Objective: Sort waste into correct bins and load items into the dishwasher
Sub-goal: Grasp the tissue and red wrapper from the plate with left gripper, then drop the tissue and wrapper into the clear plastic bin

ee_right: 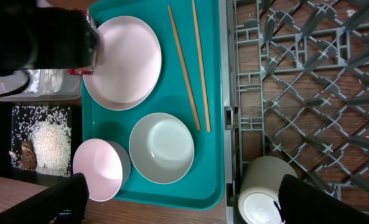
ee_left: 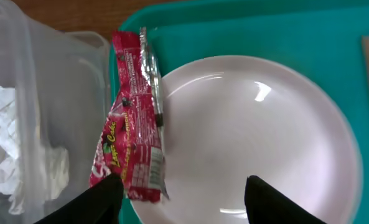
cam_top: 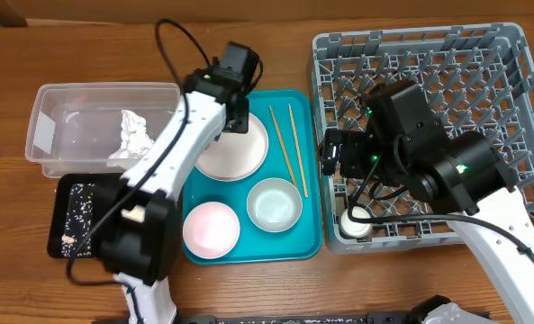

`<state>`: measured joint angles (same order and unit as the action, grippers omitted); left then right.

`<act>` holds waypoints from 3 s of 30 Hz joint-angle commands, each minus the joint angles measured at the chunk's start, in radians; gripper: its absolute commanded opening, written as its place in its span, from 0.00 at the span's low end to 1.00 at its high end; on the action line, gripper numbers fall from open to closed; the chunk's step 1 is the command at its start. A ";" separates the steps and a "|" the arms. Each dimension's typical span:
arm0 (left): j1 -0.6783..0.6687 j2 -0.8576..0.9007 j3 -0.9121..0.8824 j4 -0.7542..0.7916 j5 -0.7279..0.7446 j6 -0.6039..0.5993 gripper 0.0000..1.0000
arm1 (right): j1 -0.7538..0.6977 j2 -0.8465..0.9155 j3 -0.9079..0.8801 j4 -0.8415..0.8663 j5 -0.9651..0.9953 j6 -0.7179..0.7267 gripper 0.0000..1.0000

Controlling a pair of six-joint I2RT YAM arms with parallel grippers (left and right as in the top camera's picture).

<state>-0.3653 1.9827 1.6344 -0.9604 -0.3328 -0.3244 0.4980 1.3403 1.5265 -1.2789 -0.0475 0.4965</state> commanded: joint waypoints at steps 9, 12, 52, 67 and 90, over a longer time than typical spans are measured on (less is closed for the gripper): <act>0.063 0.167 -0.015 0.013 -0.019 -0.038 0.04 | -0.002 0.013 -0.002 0.011 0.000 -0.006 1.00; 0.054 0.138 0.023 -0.017 0.121 -0.034 0.04 | -0.002 0.013 -0.002 0.016 0.000 -0.006 1.00; 0.176 -0.509 0.235 -0.506 0.375 0.065 0.87 | -0.002 0.014 -0.002 0.014 0.000 -0.005 1.00; -0.141 -0.747 0.235 -0.618 0.349 0.011 1.00 | -0.002 0.014 -0.002 0.021 0.001 0.002 1.00; 0.181 -1.136 -0.252 -0.014 0.507 0.378 1.00 | -0.002 0.014 -0.002 0.021 0.001 0.002 1.00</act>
<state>-0.2474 0.9295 1.4948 -1.0214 0.1177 -0.0032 0.4980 1.3533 1.5257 -1.2636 -0.0479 0.4973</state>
